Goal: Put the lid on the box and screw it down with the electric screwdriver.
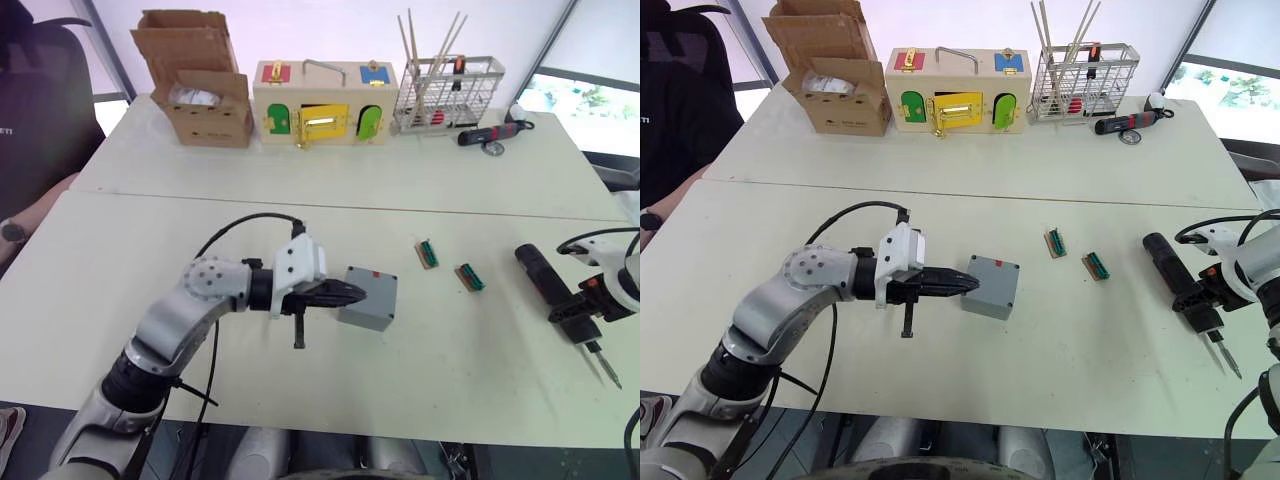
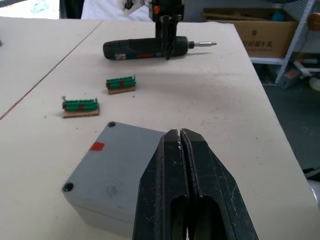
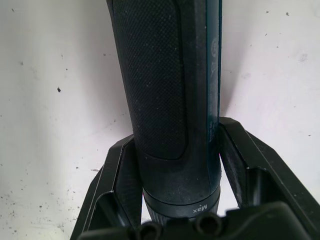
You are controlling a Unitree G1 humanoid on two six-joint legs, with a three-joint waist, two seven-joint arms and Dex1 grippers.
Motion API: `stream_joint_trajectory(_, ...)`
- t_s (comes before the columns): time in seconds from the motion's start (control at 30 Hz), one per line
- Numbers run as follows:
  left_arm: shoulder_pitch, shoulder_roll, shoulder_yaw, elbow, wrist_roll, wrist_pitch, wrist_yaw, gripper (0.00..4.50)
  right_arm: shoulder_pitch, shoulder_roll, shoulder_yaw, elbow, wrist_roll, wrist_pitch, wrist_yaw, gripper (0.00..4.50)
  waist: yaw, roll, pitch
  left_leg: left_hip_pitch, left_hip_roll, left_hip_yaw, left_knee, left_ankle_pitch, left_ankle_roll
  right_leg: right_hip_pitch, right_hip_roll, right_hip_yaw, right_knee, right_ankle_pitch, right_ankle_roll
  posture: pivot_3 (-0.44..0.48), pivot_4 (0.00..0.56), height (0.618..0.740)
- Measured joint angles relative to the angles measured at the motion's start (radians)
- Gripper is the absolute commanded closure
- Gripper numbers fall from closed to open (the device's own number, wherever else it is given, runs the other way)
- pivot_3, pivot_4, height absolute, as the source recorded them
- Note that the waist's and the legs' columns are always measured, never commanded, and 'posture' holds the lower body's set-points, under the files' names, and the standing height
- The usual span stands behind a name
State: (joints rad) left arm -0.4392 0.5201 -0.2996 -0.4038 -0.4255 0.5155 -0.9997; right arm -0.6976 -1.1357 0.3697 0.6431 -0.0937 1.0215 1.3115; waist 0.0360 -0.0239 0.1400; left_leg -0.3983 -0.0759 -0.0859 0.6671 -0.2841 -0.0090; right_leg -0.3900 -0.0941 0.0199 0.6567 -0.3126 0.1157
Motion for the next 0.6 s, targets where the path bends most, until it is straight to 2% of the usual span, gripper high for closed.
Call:
stream_joint_trajectory(0.1,-0.013,-0.001,0.001,0.046,0.0,-0.019,-0.022,4.5,0.022,0.016,-0.068,-0.004,0.022,-0.009,-0.031,2.61,-0.01,-0.001,0.0,0.007,0.0,0.001,-0.002,-0.001,0.002,0.008,0.0,0.001,-0.005,0.0,0.0,0.0,0.15,0.74)
stream_joint_trajectory(0.23,-0.027,-0.006,0.002,0.112,0.0,-0.036,-0.051,4.5,0.004,0.039,-0.155,0.01,0.073,0.062,-0.064,2.61,-0.032,0.004,0.002,0.006,0.0,0.002,-0.002,-0.002,0.004,0.006,0.0,0.002,-0.005,0.0,0.0,0.0,0.15,0.74)
stream_joint_trajectory(0.37,-0.088,-0.057,0.001,0.19,-0.002,-0.055,-0.083,4.5,-0.095,0.082,-0.378,0.025,0.201,0.253,-0.154,2.61,-0.046,0.024,0.006,-0.004,-0.001,0.005,-0.002,-0.001,0.002,-0.006,-0.001,0.003,-0.001,0.0,0.0,0.0,0.15,0.74)
stream_joint_trajectory(0.4,-0.094,-0.061,0.001,0.197,-0.002,-0.062,-0.089,4.5,-0.113,0.084,-0.413,0.011,0.22,0.287,-0.171,2.61,-0.046,0.025,0.006,-0.007,-0.001,0.005,-0.002,-0.001,0.002,-0.011,-0.001,0.003,0.001,0.0,0.0,0.0,0.15,0.74)
stream_joint_trajectory(0.47,-0.114,-0.067,0.002,0.246,-0.001,-0.074,-0.111,4.5,-0.188,0.111,-0.559,-0.013,0.267,0.411,-0.248,2.61,-0.046,0.026,0.007,-0.013,0.0,0.006,-0.003,-0.001,0.001,-0.021,-0.001,0.003,0.008,0.0,0.0,0.0,0.15,0.74)
stream_joint_trajectory(0.53,-0.135,-0.068,0.002,0.294,0.004,-0.086,-0.12,4.5,-0.261,0.168,-0.739,-0.072,0.278,0.491,-0.333,2.61,-0.047,0.028,0.008,-0.013,0.0,0.007,-0.003,0.0,0.001,-0.022,-0.001,0.003,0.008,0.0,0.0,0.0,0.15,0.74)
stream_joint_trajectory(0.57,-0.161,-0.068,0.003,0.329,0.008,-0.094,-0.129,4.5,-0.31,0.245,-0.898,-0.173,0.283,0.534,-0.403,2.61,-0.049,0.029,0.009,-0.013,0.0,0.007,-0.003,0.001,-0.001,-0.023,-0.001,0.003,0.009,0.0,0.0,0.0,0.15,0.74)
stream_joint_trajectory(0.6,-0.182,-0.069,0.004,0.347,0.011,-0.097,-0.133,4.5,-0.347,0.297,-0.989,-0.26,0.3,0.554,-0.434,2.61,-0.048,0.03,0.01,-0.013,0.0,0.007,-0.003,0.001,-0.001,-0.023,-0.001,0.003,0.01,0.0,0.0,0.0,0.15,0.74)
